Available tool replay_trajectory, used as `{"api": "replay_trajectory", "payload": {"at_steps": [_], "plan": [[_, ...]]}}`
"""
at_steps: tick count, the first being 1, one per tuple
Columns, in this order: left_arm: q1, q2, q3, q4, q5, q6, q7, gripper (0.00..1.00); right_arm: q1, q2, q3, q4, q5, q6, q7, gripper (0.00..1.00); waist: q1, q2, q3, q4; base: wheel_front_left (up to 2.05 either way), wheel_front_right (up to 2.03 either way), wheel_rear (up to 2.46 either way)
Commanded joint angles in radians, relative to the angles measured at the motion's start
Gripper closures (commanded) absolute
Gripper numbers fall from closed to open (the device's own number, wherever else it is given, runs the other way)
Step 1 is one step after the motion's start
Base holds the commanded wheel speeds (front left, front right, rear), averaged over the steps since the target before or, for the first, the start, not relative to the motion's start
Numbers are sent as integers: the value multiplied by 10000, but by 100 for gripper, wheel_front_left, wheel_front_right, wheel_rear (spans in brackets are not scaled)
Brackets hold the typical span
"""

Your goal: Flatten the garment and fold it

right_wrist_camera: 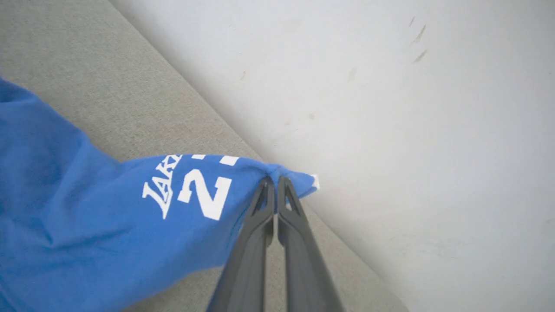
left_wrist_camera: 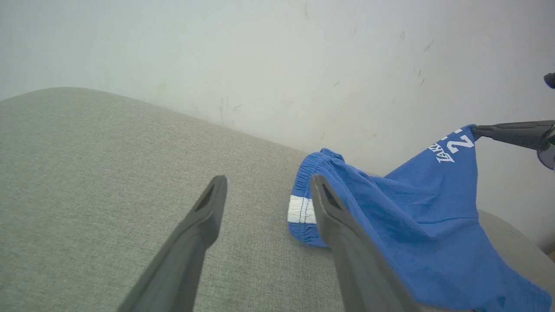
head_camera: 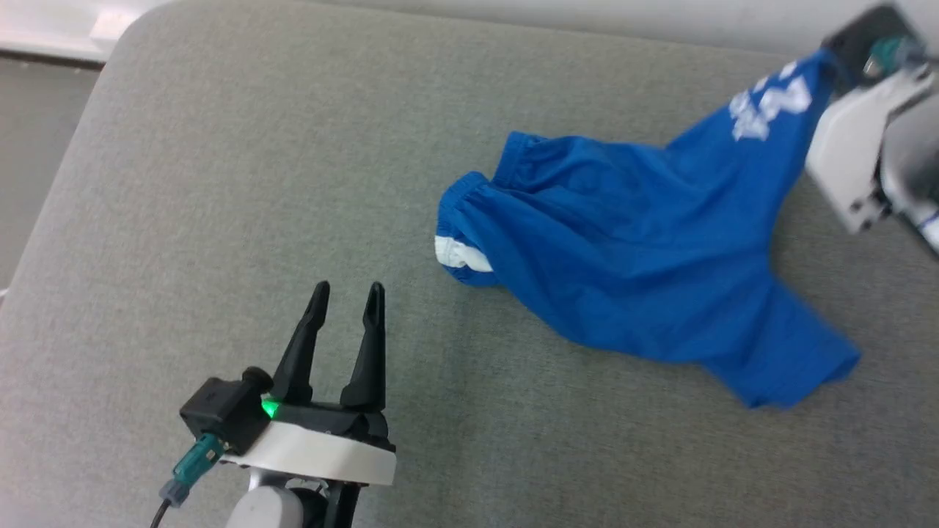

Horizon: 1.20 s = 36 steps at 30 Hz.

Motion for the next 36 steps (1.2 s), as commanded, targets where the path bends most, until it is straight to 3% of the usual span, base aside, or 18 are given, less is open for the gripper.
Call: {"api": "replay_trajectory", "payload": {"at_steps": [1, 7, 16, 17, 18, 24, 29, 36], "plan": [[-222, -16, -75, 46, -120, -14, -45, 0, -584, -234, 233, 190, -212, -9, -129, 100, -1, 0, 435, 452, 0, 0, 0], [-526, -16, -314, 112, -362, -19, -45, 0, -2264, -923, 806, 1671, -1630, -9, -1115, 100, -1, 0, 1020, 1076, 0, 0, 0], [-934, -16, -801, 227, -662, -36, -45, 0, -2406, -982, 1299, 3858, -2527, -9, -2073, 100, -1, 0, 1568, 1424, 0, 0, 0], [-970, -16, -855, 246, -686, -37, -45, 0, -2410, -902, 1132, 4032, -2597, -9, -2235, 69, -1, 0, 1597, 1398, 0, 0, 0], [-1000, -16, -887, 262, -701, -33, -45, 0, -2408, -776, 956, 4190, -2645, -9, -2389, 0, -1, 0, 1606, 1347, 0, 0, 0], [-1008, -16, -826, 395, -596, -11, -45, 0, -2477, -31, 223, 4375, -2606, -9, -3248, 0, -1, 0, 1240, 870, 0, 0, 0], [-804, -16, -645, 402, -443, 35, -45, 0, -1972, 566, -933, 3546, -1807, -9, -3750, 0, -1, 0, 515, 411, 0, 0, 0], [-308, -16, -471, 354, -218, 102, -45, 0, 1184, 1039, -3025, 1190, -595, -9, -2404, 0, -1, 0, -39, -59, 0, 0, 0]]}}
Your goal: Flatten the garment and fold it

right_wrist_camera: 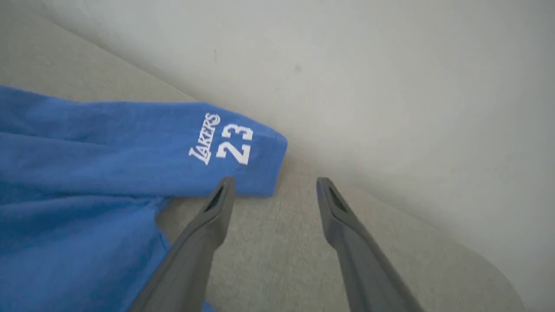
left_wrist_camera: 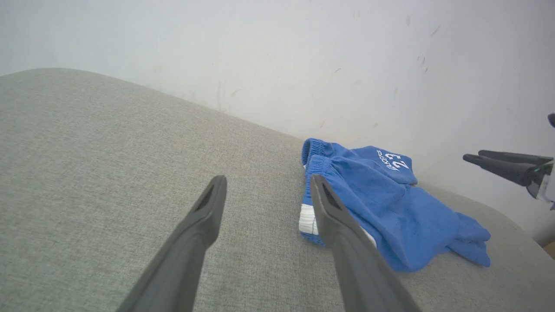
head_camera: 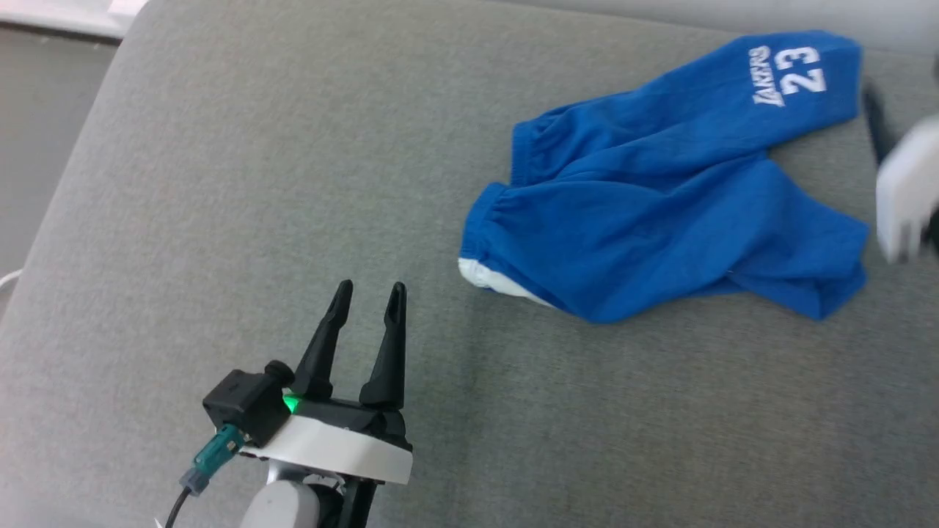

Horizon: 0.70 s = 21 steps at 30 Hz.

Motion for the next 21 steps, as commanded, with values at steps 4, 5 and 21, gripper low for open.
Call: {"api": "replay_trajectory", "payload": {"at_steps": [4, 5, 21], "plan": [[150, -16, 81, -89, 135, 27, -47, 0, 2557, 621, -1121, -1617, 302, -19, 1056, 0, 2, 0, -447, -459, 0, 0, 0], [163, -16, 98, -104, 157, 14, -47, 0, 3110, 857, -1441, -2060, 382, -19, 1301, 0, 2, 0, -428, -452, 0, 0, 0], [86, -16, 69, 77, 207, -122, -47, 0, 5355, 2525, -1902, -3274, -199, -19, 1954, 58, 2, 0, -441, -221, 0, 0, 0]]}}
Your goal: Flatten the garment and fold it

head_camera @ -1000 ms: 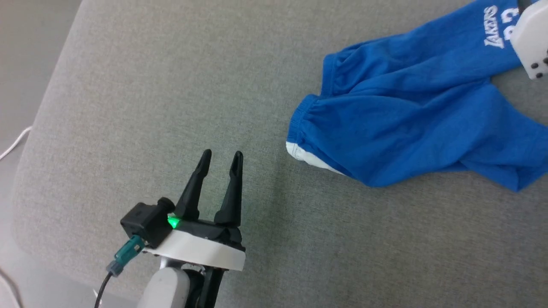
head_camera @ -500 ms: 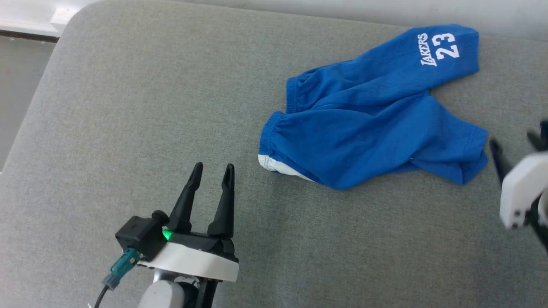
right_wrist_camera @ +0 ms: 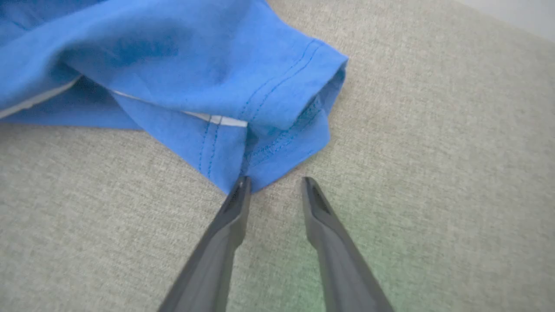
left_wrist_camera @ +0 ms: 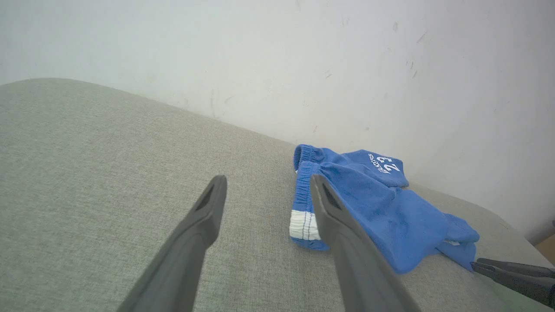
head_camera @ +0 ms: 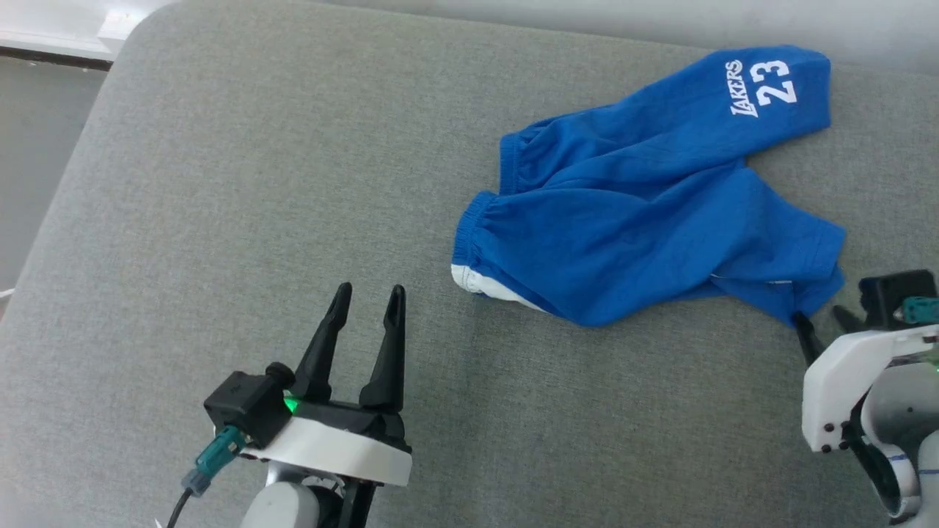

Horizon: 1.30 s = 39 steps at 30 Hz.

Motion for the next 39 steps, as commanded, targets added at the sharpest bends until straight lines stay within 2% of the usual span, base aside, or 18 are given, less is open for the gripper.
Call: {"api": "replay_trajectory", "payload": {"at_steps": [1, 2, 9, 16, 21, 27, 31, 35, 36, 37, 39], "plan": [[54, -14, -10, 32, 56, -88, -47, 0, -124, 2, 59, 221, -63, -9, -112, 79, -1, 0, -84, 75, 0, 0, 0], [76, -14, -10, 46, 47, -85, -47, 0, -157, -10, 110, 415, -75, -9, -175, 100, -1, 0, -118, 98, 0, 0, 0], [292, -14, 52, 159, 70, -25, -47, 0, -403, -15, 458, 896, -53, -9, -861, 100, -1, 0, -498, -16, 0, 0, 0], [553, -14, 66, 201, 158, -28, -47, 0, -295, 111, 294, -188, 322, -9, -1216, 100, -1, 0, -1028, -423, 0, 0, 0], [760, -14, 22, 258, 190, -31, -47, 0, 615, 639, -641, -1573, 632, -9, -895, 100, -1, 0, -1304, -685, 0, 0, 0], [865, -14, -4, 309, 199, -78, -47, 0, 2480, 1294, -2300, -3157, 862, -9, 149, 100, -1, 0, -1357, -741, 0, 0, 0], [915, -15, 15, 370, 187, -103, -47, 0, 3613, 1403, -2982, -3275, 661, -9, 1017, 100, -1, 0, -1323, -756, 0, 0, 0], [879, -15, -17, 442, 147, -124, -47, 0, 3832, 1424, -3163, -2969, 26, -9, 1233, 100, -1, 0, -1306, -762, 0, 0, 0], [866, -15, -26, 462, 140, -127, -47, 0, 3752, 1426, -3134, -2884, -128, -9, 1153, 30, -1, 0, -1316, -760, 0, 0, 0], [855, -15, -34, 481, 130, -131, -47, 0, 3656, 1428, -3022, -2827, -246, -9, 1087, 0, -1, 0, -1332, -758, 0, 0, 0], [846, -15, -41, 500, 115, -136, -47, 0, 3200, 1431, -2967, -2857, -55, -9, 767, 0, -1, 0, -1356, -763, 0, 0, 0]]}}
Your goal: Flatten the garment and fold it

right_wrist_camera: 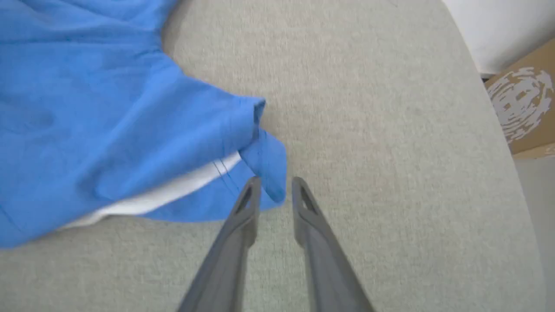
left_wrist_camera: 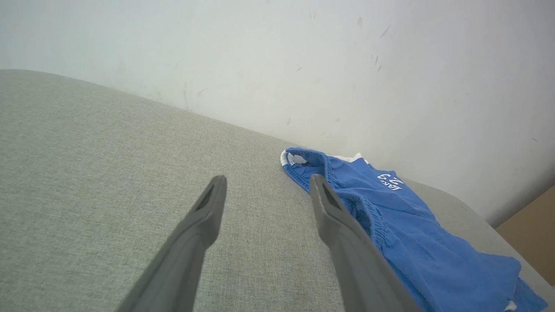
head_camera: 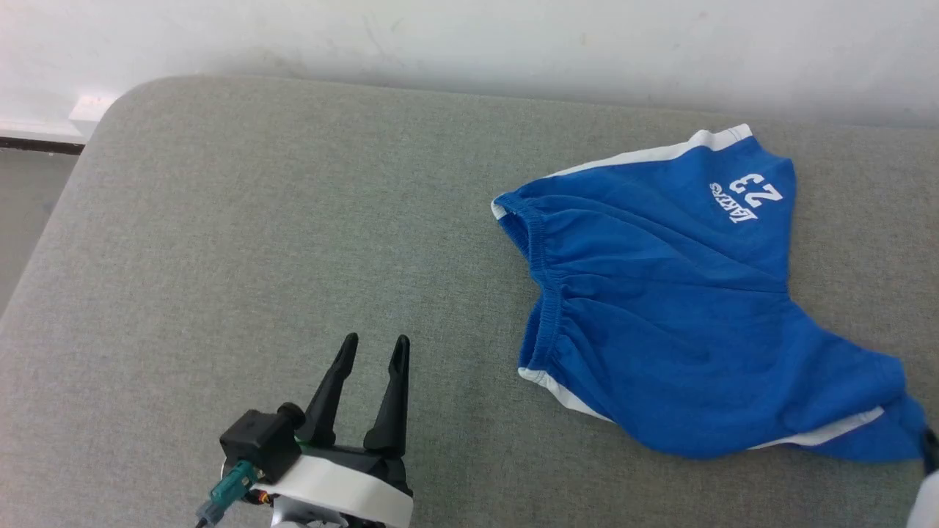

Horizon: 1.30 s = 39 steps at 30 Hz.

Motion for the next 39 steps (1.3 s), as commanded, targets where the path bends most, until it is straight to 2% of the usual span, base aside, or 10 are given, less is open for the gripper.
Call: {"api": "replay_trajectory", "payload": {"at_steps": [1, 6, 8, 11, 21, 22, 24, 29, 34, 39], "plan": [[68, -13, -5, 37, -6, -54, -47, 0, -513, -10, 147, -89, 137, -9, -234, 0, 0, 0, -25, 6, 0, 0, 0], [66, -13, -21, 47, -2, -39, -47, 0, -1125, -97, 793, -839, 222, -9, -290, 0, 0, 0, -12, 30, 0, 0, 0], [58, -13, -22, 24, -11, -31, -47, 0, -1543, -328, 1181, -1242, 286, -9, -203, 0, 0, 0, 62, 34, 0, 0, 0], [-1, -13, -40, -12, -22, -37, -47, 0, -2248, -921, 1817, -1104, 246, -9, -44, 0, 0, 0, 232, 59, 0, 0, 0], [-465, -13, -229, 69, -92, -110, -47, 0, -3770, -2613, 3957, 2649, 529, -9, 1645, 0, 0, 0, 885, 465, 0, 0, 0], [-487, -13, -225, 91, -86, -115, -47, 0, -3888, -2687, 4057, 2911, 579, -9, 1656, 25, 0, 0, 913, 500, 0, 0, 0], [-515, -13, -230, 124, -90, -124, -47, 0, -4085, -2826, 4214, 3271, 602, -9, 1503, 100, 0, 0, 947, 570, 0, 0, 0], [-502, -13, -166, 157, -105, -131, -47, 0, -4580, -2940, 4309, 3385, 803, -9, 854, 100, 0, 0, 944, 620, 0, 0, 0], [-519, -13, -183, 189, -92, -136, -47, 0, -5216, -3357, 4503, 3130, 812, -9, 569, 100, 0, 0, 954, 578, 0, 0, 0], [-632, -13, -316, 250, -136, -156, -47, 0, -5980, -3358, 4651, 3745, 743, -9, 262, 100, 0, 0, 1037, 618, 0, 0, 0]]}}
